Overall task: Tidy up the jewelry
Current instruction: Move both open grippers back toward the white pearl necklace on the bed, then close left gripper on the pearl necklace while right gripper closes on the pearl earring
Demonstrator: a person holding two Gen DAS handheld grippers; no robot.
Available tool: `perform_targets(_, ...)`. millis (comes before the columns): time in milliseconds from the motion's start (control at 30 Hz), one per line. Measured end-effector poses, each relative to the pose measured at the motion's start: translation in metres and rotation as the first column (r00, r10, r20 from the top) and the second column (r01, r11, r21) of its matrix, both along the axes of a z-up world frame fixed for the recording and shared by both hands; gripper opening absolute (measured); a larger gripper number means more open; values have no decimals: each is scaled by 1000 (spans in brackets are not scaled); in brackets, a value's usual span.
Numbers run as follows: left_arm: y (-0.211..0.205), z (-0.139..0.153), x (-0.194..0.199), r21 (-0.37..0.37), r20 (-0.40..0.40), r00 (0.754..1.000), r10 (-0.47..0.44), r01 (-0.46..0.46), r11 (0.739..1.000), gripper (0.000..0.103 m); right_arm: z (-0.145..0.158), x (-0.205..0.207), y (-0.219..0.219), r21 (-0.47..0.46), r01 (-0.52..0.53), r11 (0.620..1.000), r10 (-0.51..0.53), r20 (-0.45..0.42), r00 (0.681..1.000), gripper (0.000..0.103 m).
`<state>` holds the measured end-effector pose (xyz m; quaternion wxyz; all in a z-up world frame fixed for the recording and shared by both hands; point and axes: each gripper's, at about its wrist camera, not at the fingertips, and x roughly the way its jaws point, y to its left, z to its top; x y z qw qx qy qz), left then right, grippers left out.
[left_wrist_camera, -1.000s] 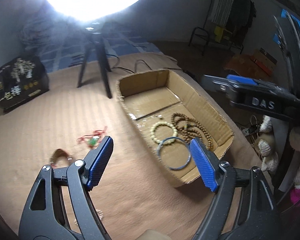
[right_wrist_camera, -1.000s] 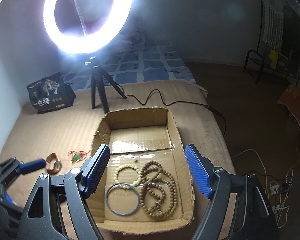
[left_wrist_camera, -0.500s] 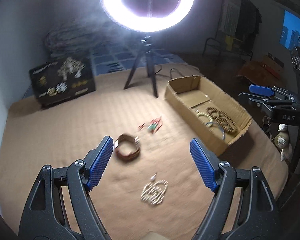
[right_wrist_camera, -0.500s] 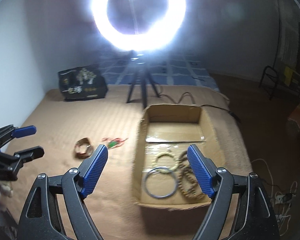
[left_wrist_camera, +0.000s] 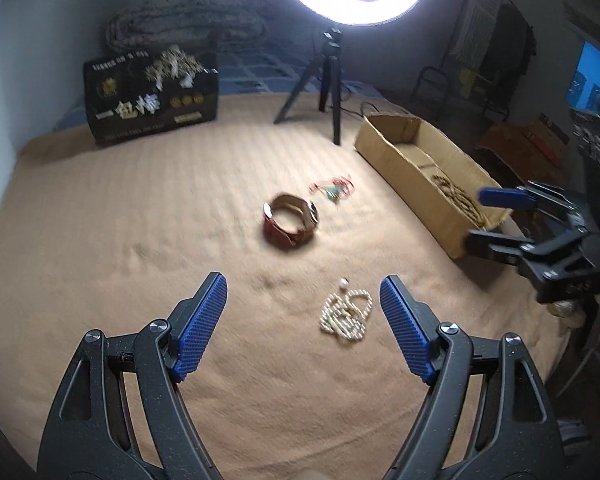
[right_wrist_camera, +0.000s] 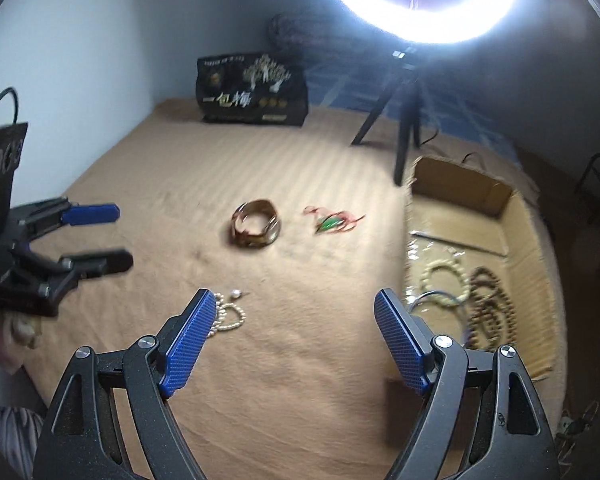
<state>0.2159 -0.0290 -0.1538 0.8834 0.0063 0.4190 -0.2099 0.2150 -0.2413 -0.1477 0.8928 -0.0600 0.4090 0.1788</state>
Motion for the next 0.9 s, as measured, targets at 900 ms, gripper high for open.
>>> perform_targets(900, -70, -90, 14, 157, -81, 992, -92, 104, 982, 60, -40, 38, 11, 93, 46, 995, -32, -148, 989, 64)
